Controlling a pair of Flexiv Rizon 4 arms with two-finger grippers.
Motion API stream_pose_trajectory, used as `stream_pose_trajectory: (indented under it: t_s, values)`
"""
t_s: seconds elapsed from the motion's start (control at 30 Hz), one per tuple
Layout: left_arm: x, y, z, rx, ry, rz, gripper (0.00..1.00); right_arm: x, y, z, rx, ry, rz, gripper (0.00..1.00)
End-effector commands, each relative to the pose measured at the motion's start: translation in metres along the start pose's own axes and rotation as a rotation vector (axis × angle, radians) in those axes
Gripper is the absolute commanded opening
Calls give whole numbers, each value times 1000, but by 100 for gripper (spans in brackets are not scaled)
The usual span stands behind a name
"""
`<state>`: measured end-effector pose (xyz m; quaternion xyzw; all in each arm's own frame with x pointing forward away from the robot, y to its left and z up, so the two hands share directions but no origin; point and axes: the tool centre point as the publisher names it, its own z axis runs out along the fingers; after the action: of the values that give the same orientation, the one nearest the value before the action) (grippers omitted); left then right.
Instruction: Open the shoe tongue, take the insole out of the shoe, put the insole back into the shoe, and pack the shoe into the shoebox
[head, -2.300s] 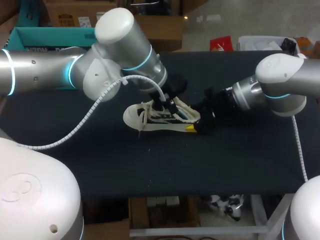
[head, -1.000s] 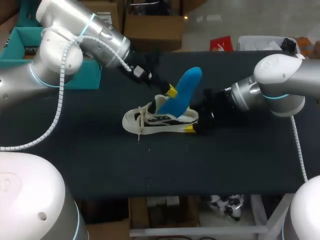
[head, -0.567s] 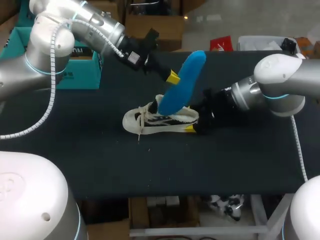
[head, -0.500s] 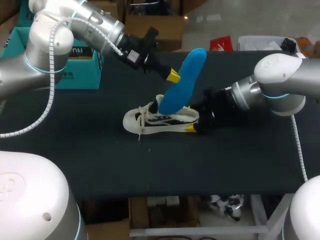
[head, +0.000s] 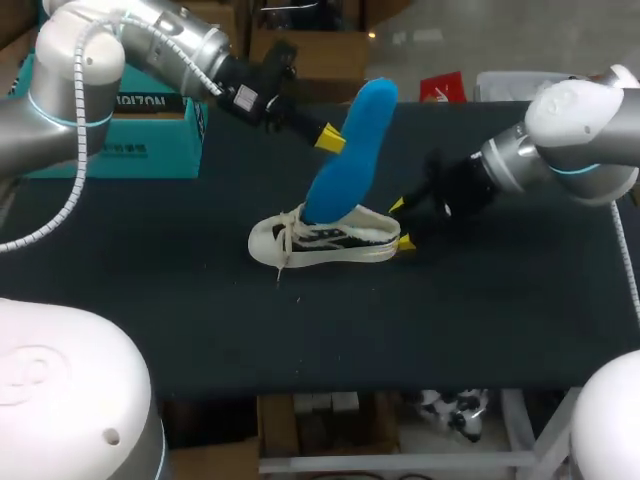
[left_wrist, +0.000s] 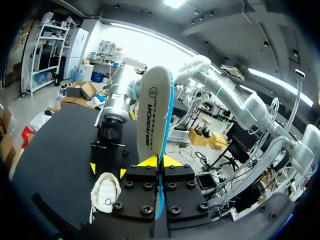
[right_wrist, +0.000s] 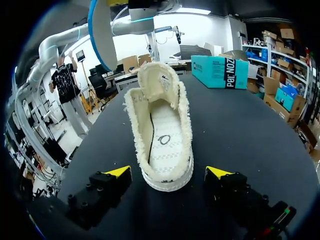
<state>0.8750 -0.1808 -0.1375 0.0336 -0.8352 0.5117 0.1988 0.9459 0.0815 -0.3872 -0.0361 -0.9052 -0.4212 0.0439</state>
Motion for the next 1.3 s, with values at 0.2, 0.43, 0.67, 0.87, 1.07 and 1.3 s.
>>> stream_pose_trajectory:
  t_s: [0.2, 0.43, 0.67, 0.87, 1.07, 1.3]
  values:
    - [18, 31, -39, 12, -119, -78, 0, -1, 51, -30, 271, 7, -4, 100]
    - [29, 57, -74, 2, -183, -133, 0, -11, 84, -19, 434, 19, -18, 100]
    - [35, 89, -100, 3, -236, -191, 0, -20, 104, 5, 562, 18, -31, 100]
    - [34, 113, -115, 3, -288, -253, 0, -25, 110, 22, 645, 13, -20, 100]
    - [34, 130, -126, 7, -310, -292, 0, -27, 113, 34, 711, 3, -6, 100]
    - [32, 144, -133, 7, -324, -327, 0, -27, 107, 48, 777, -8, 20, 97]
